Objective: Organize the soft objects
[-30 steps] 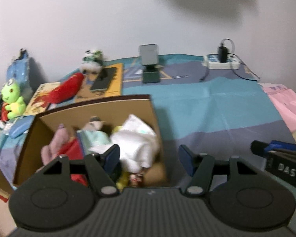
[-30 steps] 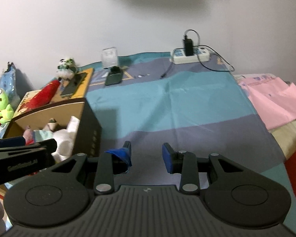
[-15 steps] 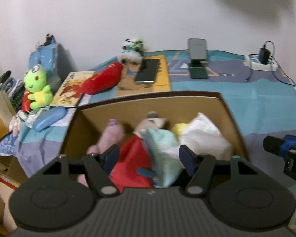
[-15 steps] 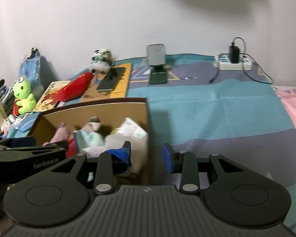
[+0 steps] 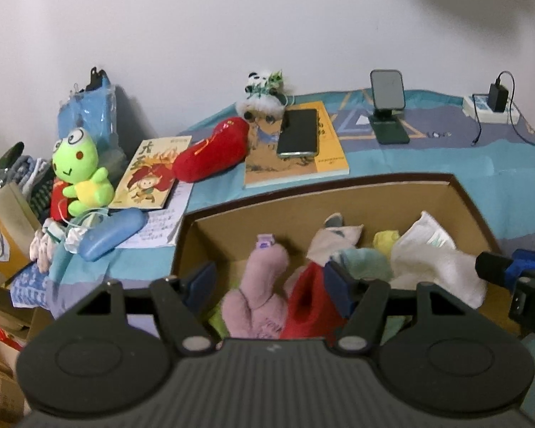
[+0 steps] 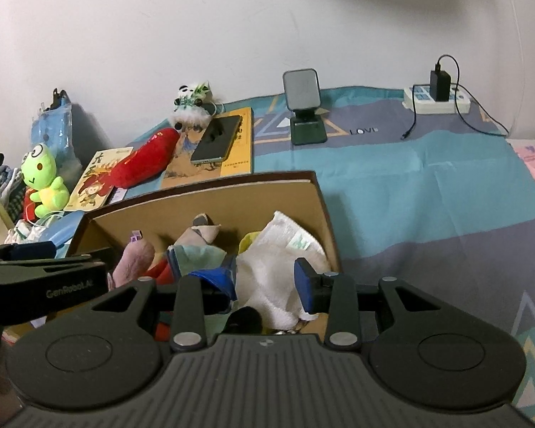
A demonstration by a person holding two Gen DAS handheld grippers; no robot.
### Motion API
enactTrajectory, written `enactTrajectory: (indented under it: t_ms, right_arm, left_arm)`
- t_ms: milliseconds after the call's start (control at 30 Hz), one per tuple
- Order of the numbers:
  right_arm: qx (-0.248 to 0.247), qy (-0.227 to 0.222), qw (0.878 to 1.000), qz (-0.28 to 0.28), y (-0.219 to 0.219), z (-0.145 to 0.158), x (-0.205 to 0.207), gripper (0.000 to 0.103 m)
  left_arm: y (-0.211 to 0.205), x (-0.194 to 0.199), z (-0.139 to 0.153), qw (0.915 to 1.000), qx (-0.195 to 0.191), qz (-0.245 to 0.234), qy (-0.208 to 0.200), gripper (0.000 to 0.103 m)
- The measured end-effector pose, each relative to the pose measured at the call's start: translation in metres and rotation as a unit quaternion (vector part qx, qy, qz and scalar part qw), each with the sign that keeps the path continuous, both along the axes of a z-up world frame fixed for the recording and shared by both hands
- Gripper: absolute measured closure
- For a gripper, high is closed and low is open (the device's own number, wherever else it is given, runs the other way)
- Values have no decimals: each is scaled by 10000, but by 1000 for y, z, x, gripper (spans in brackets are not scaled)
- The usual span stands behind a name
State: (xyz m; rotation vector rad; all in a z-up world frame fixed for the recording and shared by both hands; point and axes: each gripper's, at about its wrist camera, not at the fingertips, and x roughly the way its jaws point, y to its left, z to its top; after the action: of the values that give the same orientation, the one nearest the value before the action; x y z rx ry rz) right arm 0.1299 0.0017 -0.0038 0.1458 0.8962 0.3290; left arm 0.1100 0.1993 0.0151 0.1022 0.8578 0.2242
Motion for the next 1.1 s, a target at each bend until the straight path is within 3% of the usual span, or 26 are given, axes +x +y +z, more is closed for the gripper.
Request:
enactTrajectory:
  t_ms: [533,1100]
  right_arm:
    - [-320,200,9992,94,26,-14,16,83]
    - [-467,437,9975,285,41,-33,28,82]
  left_arm:
    - [34,17,-31,9984,-434,174,312,37]
    - [40,28,-57,9972,-547,162,482,37]
